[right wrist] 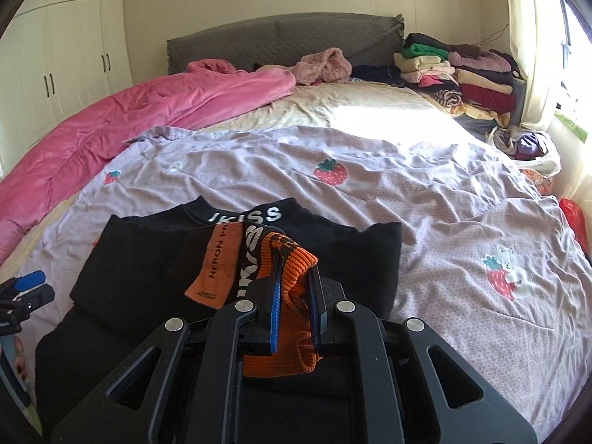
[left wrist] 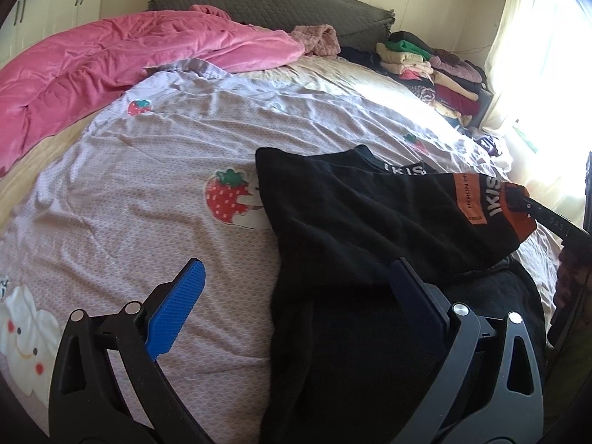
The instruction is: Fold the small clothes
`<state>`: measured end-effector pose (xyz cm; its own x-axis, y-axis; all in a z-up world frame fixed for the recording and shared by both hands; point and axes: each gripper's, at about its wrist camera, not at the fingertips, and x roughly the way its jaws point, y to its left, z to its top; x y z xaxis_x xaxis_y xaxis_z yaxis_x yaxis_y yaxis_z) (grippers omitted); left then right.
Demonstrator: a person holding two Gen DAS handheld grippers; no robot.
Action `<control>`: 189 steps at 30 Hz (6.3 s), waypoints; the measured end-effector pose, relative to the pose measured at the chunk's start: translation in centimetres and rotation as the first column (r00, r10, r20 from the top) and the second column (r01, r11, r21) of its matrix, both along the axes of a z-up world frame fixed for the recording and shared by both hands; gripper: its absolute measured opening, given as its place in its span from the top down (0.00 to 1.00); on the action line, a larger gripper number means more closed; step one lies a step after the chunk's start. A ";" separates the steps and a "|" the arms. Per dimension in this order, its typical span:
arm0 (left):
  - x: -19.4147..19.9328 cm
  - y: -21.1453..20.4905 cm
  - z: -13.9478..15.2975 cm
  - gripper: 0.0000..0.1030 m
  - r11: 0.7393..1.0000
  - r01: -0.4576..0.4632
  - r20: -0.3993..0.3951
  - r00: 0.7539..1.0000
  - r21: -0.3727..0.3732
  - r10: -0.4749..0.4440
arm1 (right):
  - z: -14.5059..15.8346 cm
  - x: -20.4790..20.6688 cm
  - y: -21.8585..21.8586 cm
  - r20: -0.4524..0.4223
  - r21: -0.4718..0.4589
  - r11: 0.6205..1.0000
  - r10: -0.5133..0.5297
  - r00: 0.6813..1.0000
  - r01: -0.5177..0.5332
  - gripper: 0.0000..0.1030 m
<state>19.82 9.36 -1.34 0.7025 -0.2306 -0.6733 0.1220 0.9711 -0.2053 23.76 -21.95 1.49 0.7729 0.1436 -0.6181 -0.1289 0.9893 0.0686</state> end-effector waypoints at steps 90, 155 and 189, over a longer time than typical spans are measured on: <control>-1.6 -2.9 -0.8 0.09 0.988 0.040 -0.003 0.999 0.147 -0.040 | -1.6 -6.3 2.1 -0.106 0.083 0.996 0.048 0.993 -0.040 0.24; -15.9 0.8 -5.2 0.33 0.984 0.147 -0.241 0.963 0.098 -0.120 | -3.9 -19.7 -4.5 -0.210 0.007 0.999 -0.033 0.977 0.035 0.18; -17.1 1.1 -2.6 0.96 0.979 0.203 -0.153 0.967 -0.033 -0.205 | -5.3 -23.5 -9.2 -0.204 0.134 0.991 0.048 0.978 -0.021 0.94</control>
<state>2.76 10.49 -3.99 0.5272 -0.3703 -0.7648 0.2829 0.9252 -0.2530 0.29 -31.11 -3.77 0.6239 0.2577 -0.7378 -0.1327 0.9653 0.2250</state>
